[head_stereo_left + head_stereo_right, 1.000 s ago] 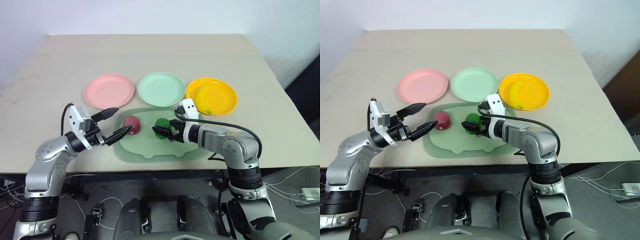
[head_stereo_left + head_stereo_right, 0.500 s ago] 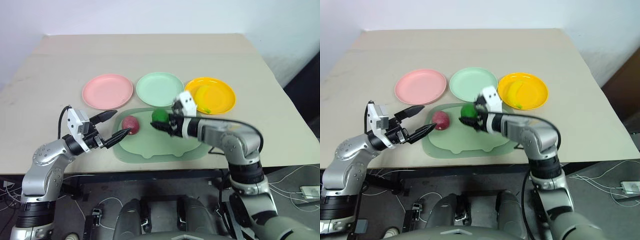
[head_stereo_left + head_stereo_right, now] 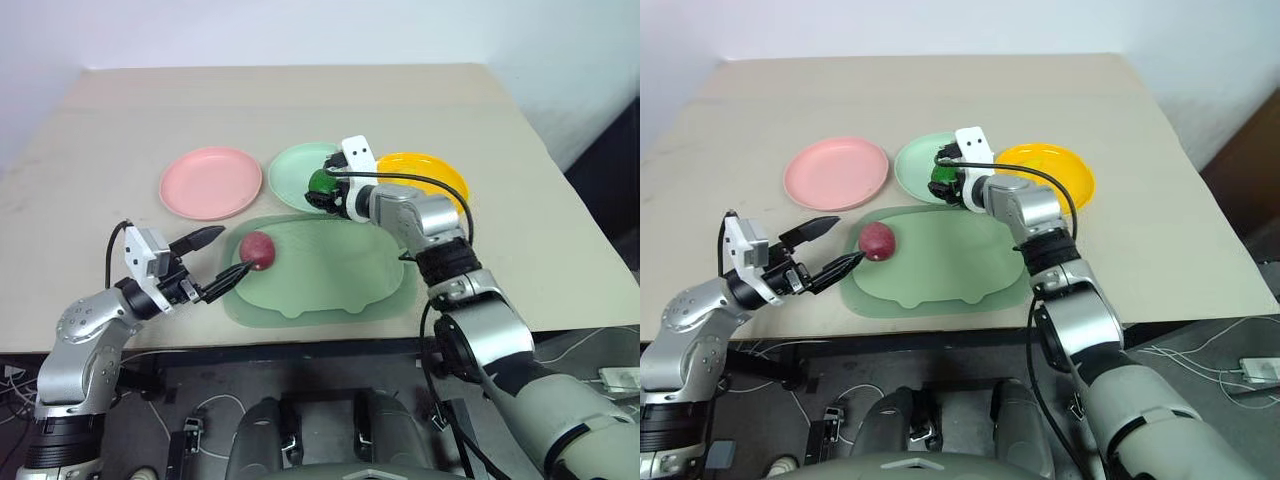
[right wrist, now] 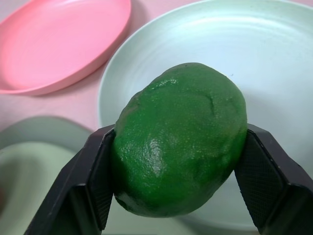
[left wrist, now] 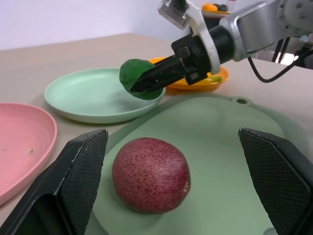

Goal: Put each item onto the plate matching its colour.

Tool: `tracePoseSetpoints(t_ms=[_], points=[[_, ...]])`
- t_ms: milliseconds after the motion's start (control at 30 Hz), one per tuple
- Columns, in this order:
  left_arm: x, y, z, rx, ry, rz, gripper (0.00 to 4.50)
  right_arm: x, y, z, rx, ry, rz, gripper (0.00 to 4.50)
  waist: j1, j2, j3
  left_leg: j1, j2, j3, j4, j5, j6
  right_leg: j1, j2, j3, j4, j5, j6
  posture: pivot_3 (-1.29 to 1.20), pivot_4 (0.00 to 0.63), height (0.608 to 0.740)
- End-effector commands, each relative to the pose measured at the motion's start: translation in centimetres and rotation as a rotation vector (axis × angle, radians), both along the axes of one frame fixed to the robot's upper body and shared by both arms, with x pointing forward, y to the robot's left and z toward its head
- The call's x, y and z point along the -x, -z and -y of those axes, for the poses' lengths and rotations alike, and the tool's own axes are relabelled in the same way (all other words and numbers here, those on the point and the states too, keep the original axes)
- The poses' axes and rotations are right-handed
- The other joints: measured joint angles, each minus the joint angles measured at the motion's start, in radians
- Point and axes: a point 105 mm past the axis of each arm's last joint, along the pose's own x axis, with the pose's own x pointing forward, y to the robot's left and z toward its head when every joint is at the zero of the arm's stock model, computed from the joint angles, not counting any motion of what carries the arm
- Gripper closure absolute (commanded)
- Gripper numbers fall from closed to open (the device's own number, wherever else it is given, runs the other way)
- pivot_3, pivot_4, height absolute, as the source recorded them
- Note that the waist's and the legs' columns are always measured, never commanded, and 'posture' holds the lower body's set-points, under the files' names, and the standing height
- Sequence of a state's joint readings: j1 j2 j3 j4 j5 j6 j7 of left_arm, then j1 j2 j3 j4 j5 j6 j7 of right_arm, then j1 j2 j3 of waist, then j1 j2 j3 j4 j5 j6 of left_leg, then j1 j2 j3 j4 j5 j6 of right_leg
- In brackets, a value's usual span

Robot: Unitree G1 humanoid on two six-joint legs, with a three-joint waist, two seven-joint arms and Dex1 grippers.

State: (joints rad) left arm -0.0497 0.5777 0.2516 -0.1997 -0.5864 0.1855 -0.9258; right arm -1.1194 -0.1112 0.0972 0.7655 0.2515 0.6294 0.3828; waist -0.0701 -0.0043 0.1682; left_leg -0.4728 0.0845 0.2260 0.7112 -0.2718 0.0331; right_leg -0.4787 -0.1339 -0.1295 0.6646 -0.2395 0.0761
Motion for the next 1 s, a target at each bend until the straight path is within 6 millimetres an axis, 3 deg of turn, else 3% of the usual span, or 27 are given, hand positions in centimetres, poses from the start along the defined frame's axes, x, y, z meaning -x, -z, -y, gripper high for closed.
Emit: tracePoseSetpoints(t_ms=[33,100,133,233,400,667,800,1000], points=[[0.6,-1.2,-0.2,-0.01,-0.015,0.062,0.0,-0.9,-1.2,-0.9,0.006,0.0,0.059,1.4,-0.002,0.0,0.0,0.0,0.0,0.0,0.0,0.0,0.0,0.0,0.0,0.0,0.0,0.0,0.0,0.0,0.15,0.695],[0.7,-1.1,-0.4,-0.011,-0.025,0.062,0.0,-0.7,-1.4,-1.5,-0.003,-0.037,0.07,1.4,-0.002,0.0,0.0,0.0,0.0,0.0,0.0,0.0,-0.001,0.0,0.0,0.0,0.0,0.0,0.0,0.0,0.15,0.695],[0.7,-1.1,-0.5,-0.011,-0.028,0.062,0.0,-0.7,-1.6,-1.7,-0.008,-0.051,0.076,0.69,-0.002,0.0,0.0,0.0,0.0,0.0,0.0,0.0,-0.001,0.0,0.0,0.0,0.0,0.0,0.0,0.0,0.15,0.695],[0.9,-0.7,-0.7,-0.013,-0.033,0.056,0.0,-0.7,-2.0,-1.6,0.011,-0.066,0.118,0.04,0.0,0.0,0.0,0.0,0.0,0.0,0.0,0.0,-0.001,0.0,0.0,0.0,0.0,0.0,0.0,0.0,0.15,0.695],[0.8,-0.3,-0.7,-0.006,-0.041,0.045,0.0,1.0,-3.6,-2.0,-0.066,-0.174,0.193,0.04,0.0,0.0,0.0,-0.001,0.001,-0.001,0.001,0.0,-0.001,-0.001,0.0,0.0,0.001,0.0,0.0,0.0,0.15,0.695],[-0.6,0.1,0.1,0.039,-0.096,0.042,0.0,9.4,-4.1,-1.0,-0.159,-0.412,0.329,0.04,0.003,-0.001,-0.001,-0.001,0.001,-0.005,0.002,0.0,-0.001,0.0,0.0,0.0,0.001,0.0,0.0,0.0,0.15,0.695],[-1.8,-0.1,0.8,0.05,-0.123,0.046,0.0,12.7,-3.4,-0.2,-0.156,-0.5,0.342,0.04,0.006,-0.001,-0.001,0.0,0.001,-0.006,0.003,0.0,-0.001,0.001,-0.001,0.0,0.001,0.0,0.0,0.0,0.15,0.695],[-3.4,0.1,1.8,0.095,-0.124,0.004,0.0,14.6,-2.1,1.1,-0.17,-0.503,0.292,0.04,0.016,-0.002,-0.001,0.001,0.0,-0.006,0.004,0.0,-0.001,0.002,0.0,0.0,0.0,0.0,0.0,0.0,0.15,0.695]])
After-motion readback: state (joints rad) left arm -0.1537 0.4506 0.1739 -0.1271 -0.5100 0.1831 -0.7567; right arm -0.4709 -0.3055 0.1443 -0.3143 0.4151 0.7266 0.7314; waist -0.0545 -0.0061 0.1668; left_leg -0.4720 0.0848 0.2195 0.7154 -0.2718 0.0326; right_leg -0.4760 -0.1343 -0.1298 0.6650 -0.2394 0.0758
